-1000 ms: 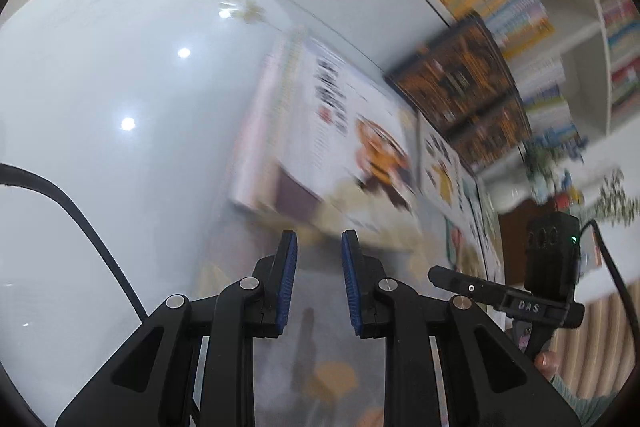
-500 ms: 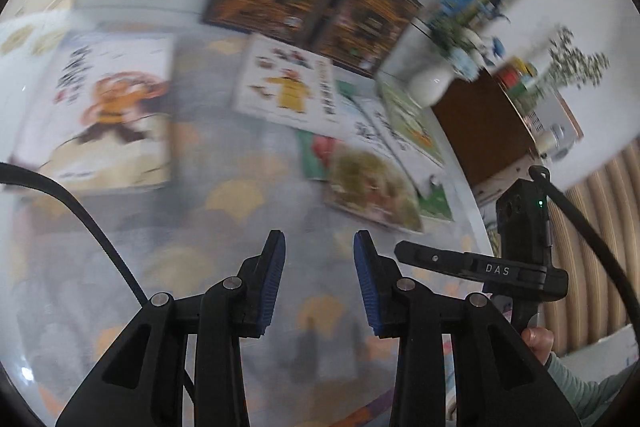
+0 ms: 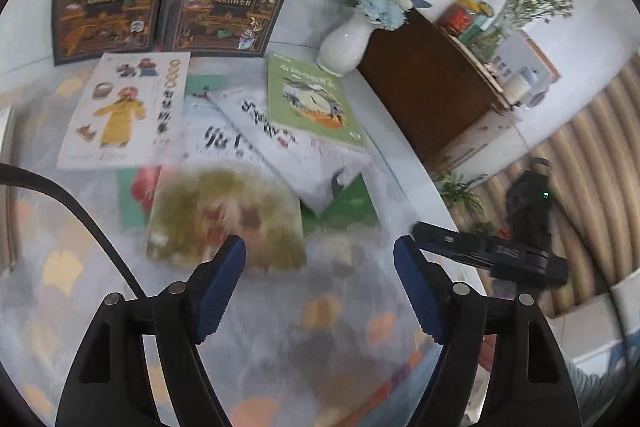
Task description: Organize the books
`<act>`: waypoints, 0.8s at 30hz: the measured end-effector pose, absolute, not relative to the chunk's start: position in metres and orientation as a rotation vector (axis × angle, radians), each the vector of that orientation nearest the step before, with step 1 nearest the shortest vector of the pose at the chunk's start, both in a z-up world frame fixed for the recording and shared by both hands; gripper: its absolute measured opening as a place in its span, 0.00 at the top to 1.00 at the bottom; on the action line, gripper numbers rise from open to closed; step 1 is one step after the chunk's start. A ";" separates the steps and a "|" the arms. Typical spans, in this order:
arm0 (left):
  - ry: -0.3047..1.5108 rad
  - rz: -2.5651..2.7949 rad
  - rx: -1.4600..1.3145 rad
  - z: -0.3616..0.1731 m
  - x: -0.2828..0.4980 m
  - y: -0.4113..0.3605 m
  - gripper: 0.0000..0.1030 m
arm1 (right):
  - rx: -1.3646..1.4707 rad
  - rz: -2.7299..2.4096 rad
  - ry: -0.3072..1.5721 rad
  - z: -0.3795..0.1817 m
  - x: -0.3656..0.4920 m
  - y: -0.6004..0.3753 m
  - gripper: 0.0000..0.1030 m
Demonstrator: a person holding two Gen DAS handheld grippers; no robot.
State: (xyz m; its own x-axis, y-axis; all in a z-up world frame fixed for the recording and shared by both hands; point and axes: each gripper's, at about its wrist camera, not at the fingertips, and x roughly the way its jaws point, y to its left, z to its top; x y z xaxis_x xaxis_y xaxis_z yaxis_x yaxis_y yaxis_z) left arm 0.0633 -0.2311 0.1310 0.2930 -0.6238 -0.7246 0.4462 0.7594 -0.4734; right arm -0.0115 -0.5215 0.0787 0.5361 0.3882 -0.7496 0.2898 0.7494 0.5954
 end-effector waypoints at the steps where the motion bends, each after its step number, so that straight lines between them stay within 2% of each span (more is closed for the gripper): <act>1: 1.052 -0.710 -0.193 0.131 0.070 -0.238 0.27 | 0.751 0.060 1.023 0.080 -0.008 -0.530 0.43; 8: 1.036 -0.715 -0.107 0.128 0.131 -0.315 0.27 | 0.660 0.025 1.022 0.079 0.045 -0.577 0.43; 11: 1.063 -0.696 -0.110 0.114 0.163 -0.337 0.27 | 0.619 -0.004 1.000 0.073 0.072 -0.592 0.48; 14: 1.086 -0.663 -0.160 0.096 0.193 -0.346 0.27 | 0.603 -0.016 1.010 0.062 0.099 -0.602 0.54; 24: 1.131 -0.540 -0.216 0.031 0.267 -0.361 0.27 | 0.583 -0.066 1.038 0.014 0.171 -0.624 0.54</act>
State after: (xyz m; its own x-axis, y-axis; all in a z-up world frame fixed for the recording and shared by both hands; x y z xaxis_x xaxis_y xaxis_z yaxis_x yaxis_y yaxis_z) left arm 0.2668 -0.3609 0.0308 0.3152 -0.5121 -0.7990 0.2989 0.8526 -0.4286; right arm 0.1708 -0.6239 0.0142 0.5203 0.2167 -0.8260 0.3198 0.8475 0.4238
